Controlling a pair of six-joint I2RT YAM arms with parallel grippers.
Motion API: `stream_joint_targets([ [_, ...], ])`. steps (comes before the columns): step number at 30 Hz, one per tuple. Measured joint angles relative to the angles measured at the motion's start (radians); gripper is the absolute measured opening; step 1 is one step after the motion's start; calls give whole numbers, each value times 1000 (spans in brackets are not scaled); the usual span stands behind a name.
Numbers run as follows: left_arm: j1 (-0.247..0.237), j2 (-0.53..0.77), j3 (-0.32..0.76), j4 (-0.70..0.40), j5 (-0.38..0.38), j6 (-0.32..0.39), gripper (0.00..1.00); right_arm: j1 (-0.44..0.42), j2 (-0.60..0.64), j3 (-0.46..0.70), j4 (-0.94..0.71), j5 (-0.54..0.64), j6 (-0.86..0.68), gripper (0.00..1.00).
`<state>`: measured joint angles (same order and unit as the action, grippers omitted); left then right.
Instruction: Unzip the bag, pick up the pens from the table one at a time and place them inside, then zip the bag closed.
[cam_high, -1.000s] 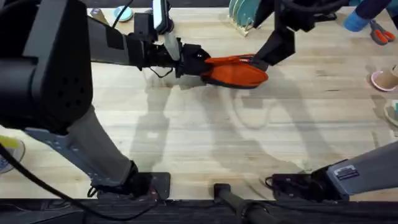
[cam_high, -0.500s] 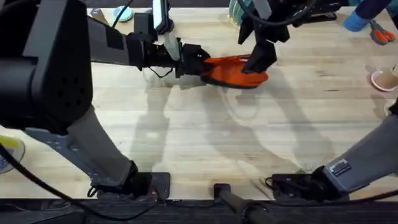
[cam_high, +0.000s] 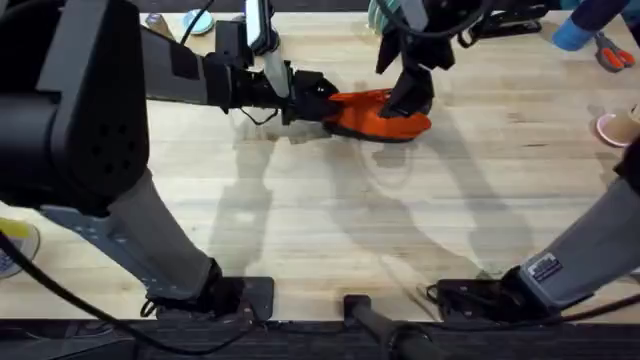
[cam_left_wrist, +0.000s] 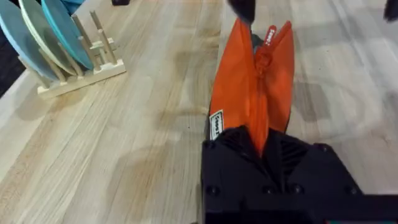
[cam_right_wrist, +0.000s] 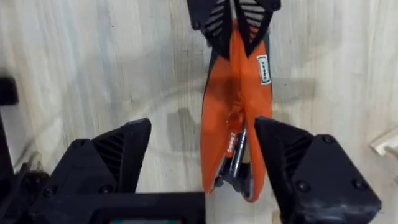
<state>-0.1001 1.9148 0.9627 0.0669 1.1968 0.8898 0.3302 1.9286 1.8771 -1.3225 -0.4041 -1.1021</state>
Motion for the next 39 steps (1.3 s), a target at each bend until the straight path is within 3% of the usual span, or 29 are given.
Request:
stream_joint_targets([
  [9, 0, 0, 0, 0, 0, 0, 41, 41, 51, -1, 58, 66, 75, 995],
  [17, 0, 0, 0, 0, 0, 0, 41, 108, 60, -1, 66, 209, 108, 984],
  [24, 0, 0, 0, 0, 0, 0, 41, 111, 64, -1, 71, 311, 146, 967],
  [39, 0, 0, 0, 0, 0, 0, 41, 111, 65, -1, 79, 349, 168, 871],
])
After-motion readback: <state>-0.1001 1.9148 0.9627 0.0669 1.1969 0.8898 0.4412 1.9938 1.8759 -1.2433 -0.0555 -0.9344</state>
